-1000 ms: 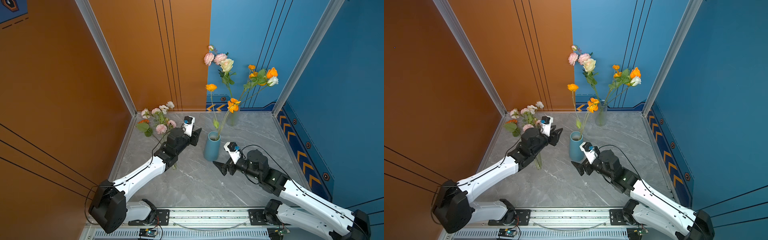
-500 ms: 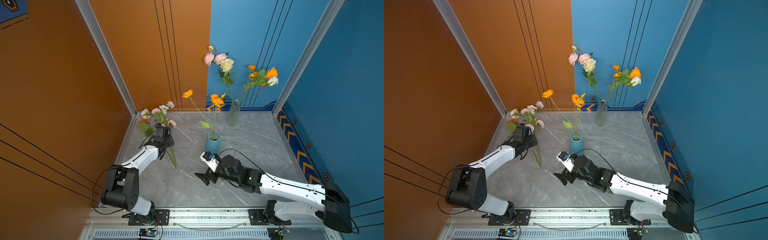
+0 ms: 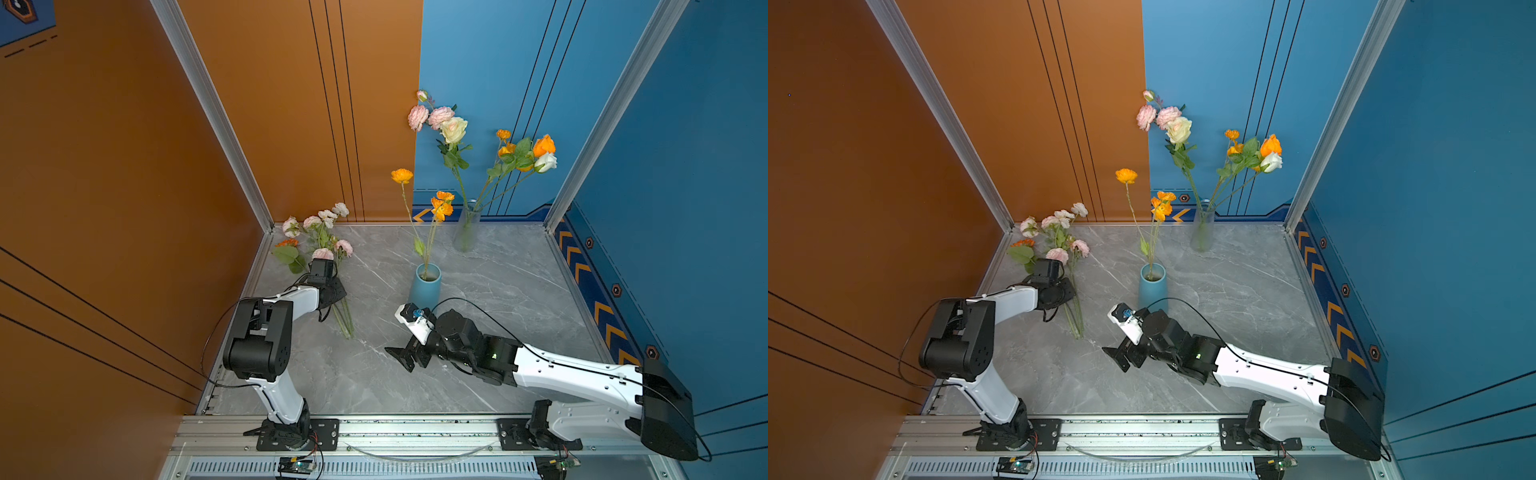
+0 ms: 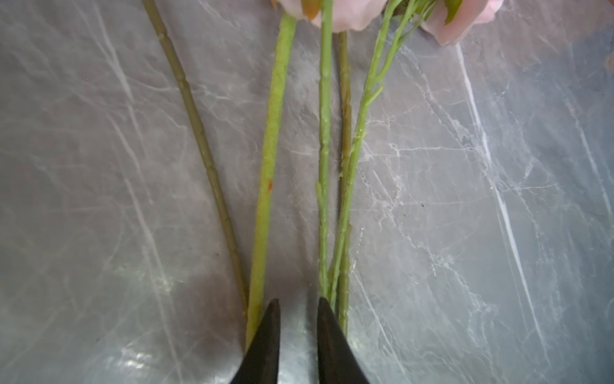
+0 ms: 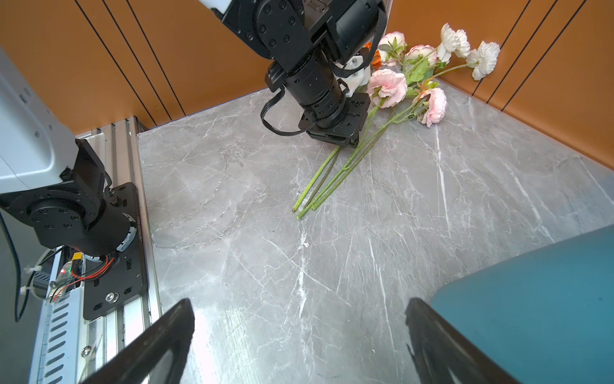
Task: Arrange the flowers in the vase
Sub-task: 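Lower the left gripper onto the pink peony stems and close around them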
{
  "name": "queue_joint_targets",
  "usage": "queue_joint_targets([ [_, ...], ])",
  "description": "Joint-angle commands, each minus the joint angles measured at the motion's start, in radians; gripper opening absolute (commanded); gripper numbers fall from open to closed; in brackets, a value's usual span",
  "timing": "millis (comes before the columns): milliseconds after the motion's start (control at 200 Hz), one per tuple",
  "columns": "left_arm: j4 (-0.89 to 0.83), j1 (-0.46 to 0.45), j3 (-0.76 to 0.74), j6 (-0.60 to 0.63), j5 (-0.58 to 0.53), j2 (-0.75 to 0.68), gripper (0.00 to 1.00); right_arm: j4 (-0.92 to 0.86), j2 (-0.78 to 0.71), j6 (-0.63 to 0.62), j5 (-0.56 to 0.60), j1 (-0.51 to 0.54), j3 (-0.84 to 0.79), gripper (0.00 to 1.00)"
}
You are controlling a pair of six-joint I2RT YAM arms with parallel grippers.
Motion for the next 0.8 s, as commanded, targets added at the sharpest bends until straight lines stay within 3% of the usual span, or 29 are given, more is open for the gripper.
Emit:
queue_joint_targets([
  [0,0.021,-0.001,0.027,0.001,0.021,0.014,0.21,0.017,0.012,0.005,0.007,-0.007,0.031,1.0],
  [320,0.007,-0.027,0.012,-0.005,-0.003,-0.024,0.24,0.029,0.032,0.005,-0.011,-0.015,0.032,1.0],
  [796,-0.026,-0.021,0.07,0.02,0.006,0.085,0.23,0.014,0.025,0.005,-0.015,-0.021,0.033,1.0],
])
